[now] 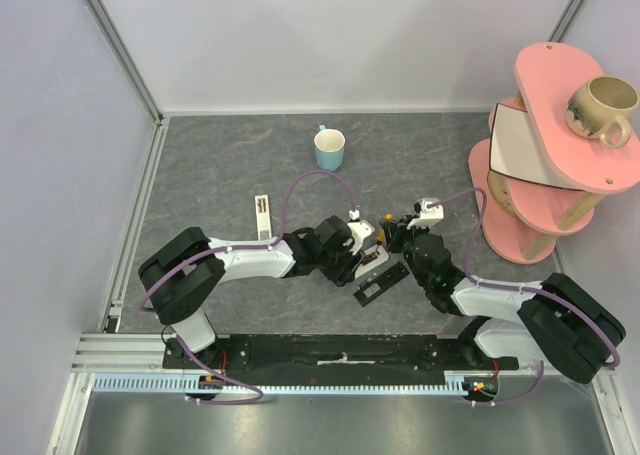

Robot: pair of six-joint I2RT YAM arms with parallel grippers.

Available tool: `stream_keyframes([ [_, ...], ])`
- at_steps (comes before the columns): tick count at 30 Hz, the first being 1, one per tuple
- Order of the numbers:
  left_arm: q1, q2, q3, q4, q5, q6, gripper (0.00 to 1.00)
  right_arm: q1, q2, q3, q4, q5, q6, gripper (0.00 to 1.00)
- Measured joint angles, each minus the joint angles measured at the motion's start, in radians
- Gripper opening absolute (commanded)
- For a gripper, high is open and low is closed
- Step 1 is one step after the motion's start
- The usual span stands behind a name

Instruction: Unload the batteries from the remote control

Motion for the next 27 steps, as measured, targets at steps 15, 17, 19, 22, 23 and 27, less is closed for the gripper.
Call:
stream_keyframes([
  [15,0.0,0.001,0.001,-0.002,0.0,0.0,0.02,0.0,0.024,0.0,0.033,-0.133,0.1,0.0],
  [17,0.0,0.001,0.001,-0.002,0.0,0.0,0.02,0.0,0.023,0.0,0.043,-0.145,0.117,0.0],
  [19,0.0,0.001,0.001,-0.001,0.0,0.0,0.02,-0.002,0.021,0.0,0.051,-0.156,0.134,0.0],
  [22,0.0,0.001,0.001,-0.001,0.0,0.0,0.02,-0.003,0.021,0.0,0.068,-0.172,0.155,0.0],
  [23,0.0,0.0,0.001,-0.002,0.0,0.0,0.02,-0.003,0.021,0.0,0.077,-0.182,0.163,0.0],
  [27,0.0,0.0,0.001,-0.001,0.0,0.0,0.02,-0.002,0.036,0.005,0.1,-0.202,0.183,0.0],
])
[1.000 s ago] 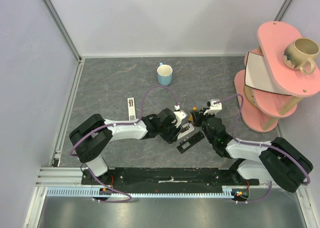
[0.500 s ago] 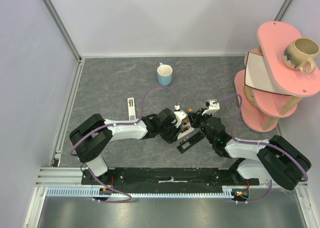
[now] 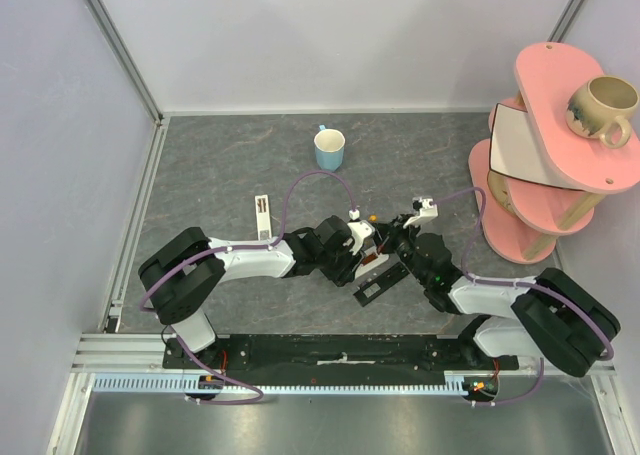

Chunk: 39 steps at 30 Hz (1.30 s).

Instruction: Unload the batteries from the remote control

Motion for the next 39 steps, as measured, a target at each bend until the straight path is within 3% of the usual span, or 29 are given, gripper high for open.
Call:
stream_keyframes([
  [2,0.0,0.0,0.0,0.0,0.0,0.0,0.11,0.0,0.006,0.001,0.001,-0.009,0.006,0.0],
  [4,0.0,-0.002,0.0,0.0,-0.001,0.0,0.28,0.0,0.005,0.001,0.002,-0.01,0.009,0.0],
  [5,0.0,-0.002,0.0,0.0,-0.001,0.0,0.43,0.0,0.002,0.001,0.0,-0.011,0.01,0.0],
  [7,0.0,-0.006,-0.004,0.003,-0.002,0.0,0.58,0.0,-0.014,0.001,-0.01,-0.011,0.009,0.0],
  [13,0.0,-0.08,-0.079,0.007,-0.017,0.0,0.76,0.0,-0.117,0.001,-0.059,0.0,-0.006,0.0],
  [19,0.019,-0.255,-0.186,0.034,-0.008,-0.001,0.78,0.0,-0.168,0.002,-0.112,-0.01,-0.035,0.0],
  [25,0.12,-0.467,-0.29,0.132,0.063,-0.024,0.79,0.014,-0.149,0.008,-0.14,-0.052,-0.055,0.0],
  [30,0.204,-0.548,-0.348,0.185,0.1,-0.066,0.79,0.067,-0.079,0.03,-0.136,-0.074,-0.072,0.0],
  [39,0.208,-0.637,-0.389,0.196,0.082,-0.091,0.82,0.09,0.081,0.084,-0.079,-0.102,-0.069,0.0],
])
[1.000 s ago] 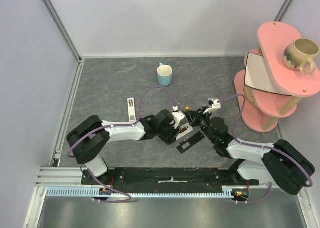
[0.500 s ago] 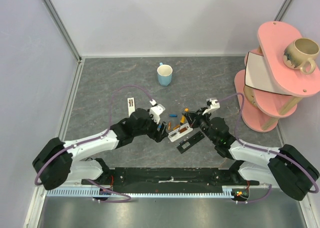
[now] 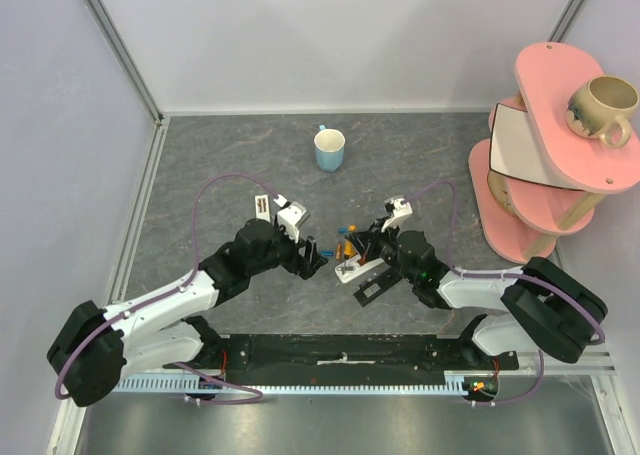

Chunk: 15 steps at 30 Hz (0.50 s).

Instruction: Unload the batteries from the remote control

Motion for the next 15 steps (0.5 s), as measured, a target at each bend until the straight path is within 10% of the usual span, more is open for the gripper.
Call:
stream_keyframes([
  [15,0.0,-0.021,-0.016,0.013,-0.025,0.0,0.82,0.0,-0.003,0.063,-0.079,0.072,-0.033,0.0],
])
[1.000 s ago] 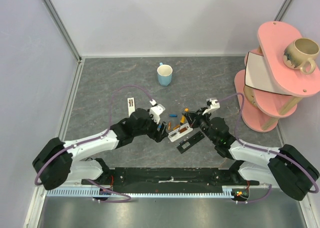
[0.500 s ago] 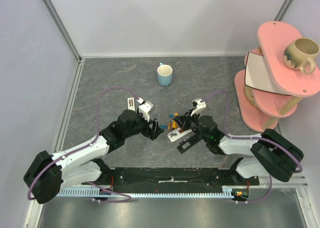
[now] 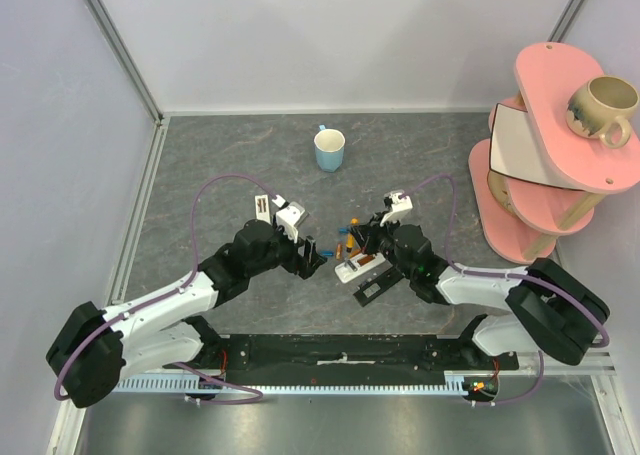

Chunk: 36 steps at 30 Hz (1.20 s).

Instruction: Unload the batteries from the remote control

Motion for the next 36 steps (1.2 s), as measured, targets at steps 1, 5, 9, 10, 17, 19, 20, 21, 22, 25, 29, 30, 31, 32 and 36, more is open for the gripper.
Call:
stream_keyframes([
  [1,0.0,0.0,0.0,0.0,0.0,0.0,0.82,0.0,-0.005,0.0,-0.012,0.007,-0.003,0.0],
  [5,0.0,0.008,0.0,0.0,0.0,0.0,0.82,0.0,-0.017,0.003,-0.05,0.034,-0.015,0.0],
  [9,0.0,0.019,0.0,0.0,0.0,0.0,0.82,0.0,-0.023,0.01,-0.071,0.05,-0.026,0.0],
  [10,0.0,0.021,0.0,0.0,0.0,0.0,0.82,0.0,-0.026,0.01,-0.074,0.053,-0.028,0.0],
  [17,0.0,0.028,0.0,0.0,0.0,0.0,0.82,0.0,-0.07,0.012,-0.105,0.053,-0.04,0.0],
  [19,0.0,0.029,0.0,0.0,0.0,0.0,0.82,0.0,-0.088,0.012,-0.107,0.05,-0.046,0.0],
  [20,0.0,0.031,0.0,0.0,0.0,0.0,0.82,0.0,-0.1,0.012,-0.106,0.043,-0.05,0.0],
  [21,0.0,0.032,0.0,0.0,0.0,0.0,0.82,0.0,-0.109,0.012,-0.105,0.035,-0.056,0.0],
  [22,0.0,0.035,0.0,0.0,0.0,0.0,0.82,0.0,-0.118,0.012,-0.105,0.023,-0.063,0.0],
  [25,0.0,0.048,0.0,0.0,0.0,0.0,0.82,0.0,-0.125,0.016,-0.113,-0.014,-0.091,0.0],
  [29,0.0,0.059,0.0,0.0,0.0,0.0,0.82,-0.001,-0.128,0.025,-0.157,-0.054,-0.132,0.0],
  [30,0.0,0.06,0.0,0.0,0.0,0.0,0.82,0.0,-0.128,0.027,-0.169,-0.061,-0.14,0.0],
  [31,0.0,0.06,0.0,0.0,0.0,0.0,0.82,0.0,-0.128,0.031,-0.183,-0.065,-0.15,0.0],
  [32,0.0,0.062,0.0,0.0,0.0,0.0,0.82,-0.001,-0.129,0.034,-0.198,-0.07,-0.159,0.0],
  [36,0.0,0.069,0.0,0.0,0.0,0.0,0.81,-0.001,-0.138,0.035,-0.239,-0.083,-0.18,0.0],
])
